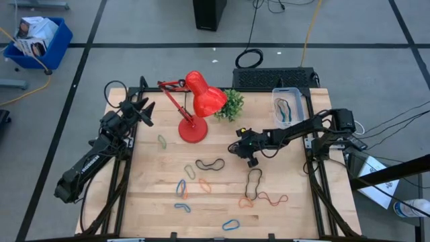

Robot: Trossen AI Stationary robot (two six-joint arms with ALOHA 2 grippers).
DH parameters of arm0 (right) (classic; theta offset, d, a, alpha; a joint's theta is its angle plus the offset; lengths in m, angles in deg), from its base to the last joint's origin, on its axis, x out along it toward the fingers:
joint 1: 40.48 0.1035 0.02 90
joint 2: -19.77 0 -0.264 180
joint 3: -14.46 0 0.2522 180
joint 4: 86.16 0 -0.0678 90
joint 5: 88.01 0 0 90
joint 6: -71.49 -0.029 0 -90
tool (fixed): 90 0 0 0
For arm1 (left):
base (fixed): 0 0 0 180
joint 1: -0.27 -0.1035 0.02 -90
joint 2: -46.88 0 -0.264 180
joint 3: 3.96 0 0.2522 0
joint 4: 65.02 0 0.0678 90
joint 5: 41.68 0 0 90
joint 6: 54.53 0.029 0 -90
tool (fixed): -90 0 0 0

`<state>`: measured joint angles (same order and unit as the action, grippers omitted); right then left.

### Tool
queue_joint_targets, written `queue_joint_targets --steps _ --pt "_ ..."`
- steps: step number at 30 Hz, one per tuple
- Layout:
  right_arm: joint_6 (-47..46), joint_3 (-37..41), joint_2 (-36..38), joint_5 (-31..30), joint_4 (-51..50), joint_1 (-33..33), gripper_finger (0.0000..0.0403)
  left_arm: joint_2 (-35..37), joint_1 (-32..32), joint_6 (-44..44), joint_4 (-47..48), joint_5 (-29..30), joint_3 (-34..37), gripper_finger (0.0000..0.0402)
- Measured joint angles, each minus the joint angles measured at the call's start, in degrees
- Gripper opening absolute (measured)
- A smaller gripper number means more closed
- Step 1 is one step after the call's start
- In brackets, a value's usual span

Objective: Pick and place rubber bands into bin
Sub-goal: Put the top black rubber band into the transparent bin

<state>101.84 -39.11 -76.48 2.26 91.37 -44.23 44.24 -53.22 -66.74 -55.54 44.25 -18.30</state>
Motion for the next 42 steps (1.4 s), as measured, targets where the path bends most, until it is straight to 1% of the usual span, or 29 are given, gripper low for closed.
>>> queue_joint_targets --steps 3,6,12,14,15,17,20,23,24,26,28,31,34,38,40,42 --pt "-2.6 0.1 0.9 -0.3 0.0 0.1 0.0007 0.0 0.0 0.0 0.0 0.0 0.0 0.0230" --pt "-6.2 0.1 4.0 -0.3 0.0 0.1 0.0003 0.0 0.0 0.0 0.0 0.0 0.0 0.0230" --pt "-8.7 0.1 14.8 -0.7 -1.7 0.1 0.0002 0.0 0.0 0.0 0.0 0.1 0.0 0.0230" --pt "-8.9 0.1 18.8 -4.1 -1.7 0.3 0.0001 0.0 0.0 0.0 0.0 0.1 0.0 0.0230" --pt "-8.9 0.1 20.7 -7.1 -1.8 0.5 0.0001 0.0 0.0 0.0 0.0 0.1 0.0 0.0230" --pt "-8.9 0.1 24.4 -16.0 -2.3 1.2 0.0001 0.0 0.0 0.0 0.0 0.1 0.0 0.0230" --pt "-9.8 0.1 29.2 -33.0 -2.2 2.3 0.0001 0.0 0.0 0.0 0.0 0.1 0.0 0.0230" --pt "-14.5 0.1 33.1 -50.5 -3.4 3.1 0.0001 0.0 0.0 0.0 0.0 0.1 0.0 0.0230" --pt "-15.7 0.1 34.3 -55.3 -4.6 3.2 0.0001 0.0 0.0 0.0 0.0 0.1 0.0 0.0230" --pt "-17.1 0.1 36.5 -61.4 -7.6 3.2 0.0001 0.0 0.0 0.5 0.0 0.1 0.0 0.0230" --pt "-18.8 0.1 38.3 -63.4 -9.4 2.9 0.0001 0.0 0.0 0.6 0.0 0.1 0.0 0.0230" --pt "-21.7 0.1 39.9 -63.3 -10.6 1.9 0.0000 0.0 0.0 0.6 0.0 0.1 0.0 0.0230" --pt "-22.4 0.1 40.5 -63.3 -11.7 0.3 0.0000 0.0 0.0 0.5 0.0 0.1 0.0 0.0230" --pt "-27.1 0.1 40.5 -63.2 -16.3 -3.7 0.0000 0.0 0.0 0.4 0.0 0.1 0.0 0.0230" --pt "-30.4 0.1 40.5 -62.3 -20.2 -6.4 0.0000 0.0 0.0 0.3 0.0 0.1 0.0 0.0230" --pt "-34.1 0.1 40.5 -58.9 -24.1 -9.6 0.0000 0.0 0.0 0.2 0.0 0.1 0.0 0.0230"
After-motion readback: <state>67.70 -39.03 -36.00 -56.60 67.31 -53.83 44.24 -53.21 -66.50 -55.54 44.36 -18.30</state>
